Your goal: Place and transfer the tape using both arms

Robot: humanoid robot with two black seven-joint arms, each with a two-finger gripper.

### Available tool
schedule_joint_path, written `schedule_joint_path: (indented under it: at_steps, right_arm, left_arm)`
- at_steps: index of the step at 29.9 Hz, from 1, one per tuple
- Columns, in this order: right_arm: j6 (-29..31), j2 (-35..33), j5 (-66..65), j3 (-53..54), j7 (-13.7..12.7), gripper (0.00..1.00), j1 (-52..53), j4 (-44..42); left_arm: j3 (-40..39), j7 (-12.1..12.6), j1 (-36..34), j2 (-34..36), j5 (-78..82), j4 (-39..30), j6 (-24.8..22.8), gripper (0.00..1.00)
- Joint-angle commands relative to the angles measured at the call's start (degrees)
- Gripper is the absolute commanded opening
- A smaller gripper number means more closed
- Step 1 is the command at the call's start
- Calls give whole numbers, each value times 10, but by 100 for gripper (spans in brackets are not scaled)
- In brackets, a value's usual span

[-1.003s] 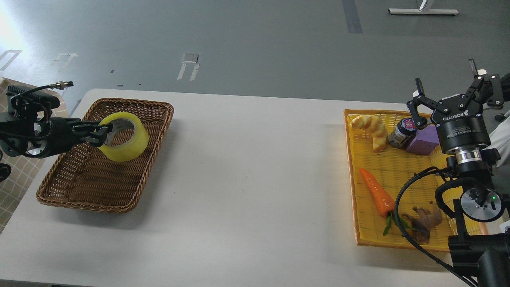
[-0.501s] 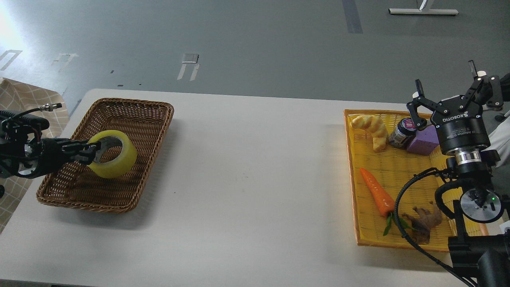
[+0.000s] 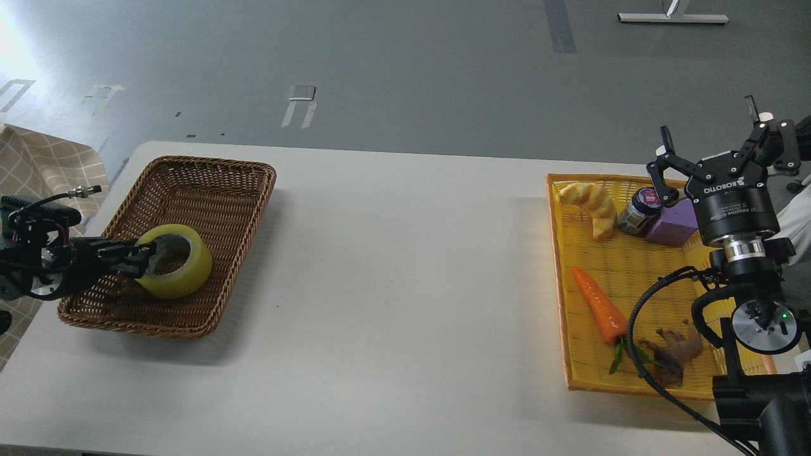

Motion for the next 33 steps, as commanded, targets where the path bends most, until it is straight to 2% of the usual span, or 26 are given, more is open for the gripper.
schedule_joint_path:
  at_steps: [1,5,6,8,9,12,20,22,26,27,29,33]
  right_arm:
    - [0,0,0,0,0,99,-1,0]
    - [0,0,0,0,0,99,-1,0]
    - [0,-1,0,0,0,99,-1,0]
    - [0,0,0,0,0,99,-1,0]
    - [0,0,0,0,0,99,-2,0]
    - [0,-1,0,0,0,99,-3,0]
    - [0,-1,0,0,0,99,-5,0]
    - [0,-1,0,0,0,99,-5,0]
    - [0,-1,0,0,0,99,-5,1]
    - [0,-1,0,0,0,99,-5,1]
    - [0,-1,0,1,0,99,-4,3]
    - [0,-3,-1,1,-2,99,0,1]
  left_arm:
    - [0,0,0,0,-1,0,1,0]
    - [0,1,-1,0,-4,0,1,0]
    - [-1,1,-2,0,-4,0,1,7]
    - [-1,2,-3,0,-4,0,1,34]
    - [-3,2,-3,0,-4,0,2,58]
    - [-3,2,-4,0,-5,0,2,66]
    - [-7,-1,-9,0,-18,-10,2,73]
    - [-12,-8,-23,5,-30,-18,2,75]
    - [-13,-54,-108,28,-145,-49,-3,81]
    - [-13,-54,-108,29,-145,-49,-3,81]
    - [-13,-57,-173,36,-219,-58,-15,92]
    - [-27,-59,-256,27,-401,-58,-43,97]
